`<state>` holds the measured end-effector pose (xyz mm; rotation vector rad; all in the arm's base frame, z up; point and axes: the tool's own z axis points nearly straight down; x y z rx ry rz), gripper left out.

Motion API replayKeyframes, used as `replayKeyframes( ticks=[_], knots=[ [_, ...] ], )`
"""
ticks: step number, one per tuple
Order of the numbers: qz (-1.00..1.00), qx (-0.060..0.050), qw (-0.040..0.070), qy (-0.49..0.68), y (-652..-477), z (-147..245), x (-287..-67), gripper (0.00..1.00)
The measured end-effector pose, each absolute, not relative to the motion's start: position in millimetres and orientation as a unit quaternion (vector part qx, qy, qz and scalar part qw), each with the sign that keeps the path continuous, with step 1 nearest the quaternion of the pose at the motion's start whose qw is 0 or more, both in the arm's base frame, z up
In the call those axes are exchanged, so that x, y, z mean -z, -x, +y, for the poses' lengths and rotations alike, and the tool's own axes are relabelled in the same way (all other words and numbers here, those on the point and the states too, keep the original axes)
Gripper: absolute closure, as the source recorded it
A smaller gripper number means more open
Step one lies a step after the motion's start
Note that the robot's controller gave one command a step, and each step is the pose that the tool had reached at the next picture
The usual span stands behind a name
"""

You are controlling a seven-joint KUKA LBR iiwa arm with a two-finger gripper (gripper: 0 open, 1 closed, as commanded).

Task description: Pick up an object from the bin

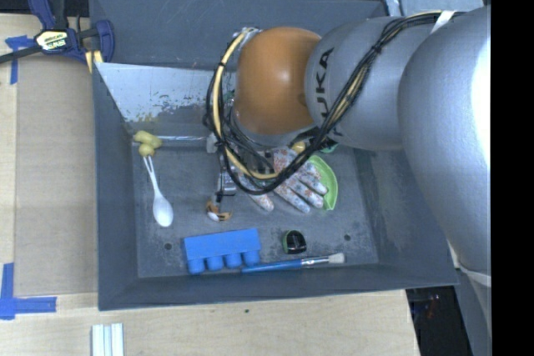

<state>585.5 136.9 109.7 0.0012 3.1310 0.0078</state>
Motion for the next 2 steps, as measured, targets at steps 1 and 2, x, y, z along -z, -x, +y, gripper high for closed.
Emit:
replayKeyframes(
  ticks=[1,2],
  knots=[
    [0.999,-0.004,0.010,-0.046,-592.6,118,-90,0.00],
    [0.979,-0.005,0.009,-0.205,-600.5,71,-124,1.00]
  ],
)
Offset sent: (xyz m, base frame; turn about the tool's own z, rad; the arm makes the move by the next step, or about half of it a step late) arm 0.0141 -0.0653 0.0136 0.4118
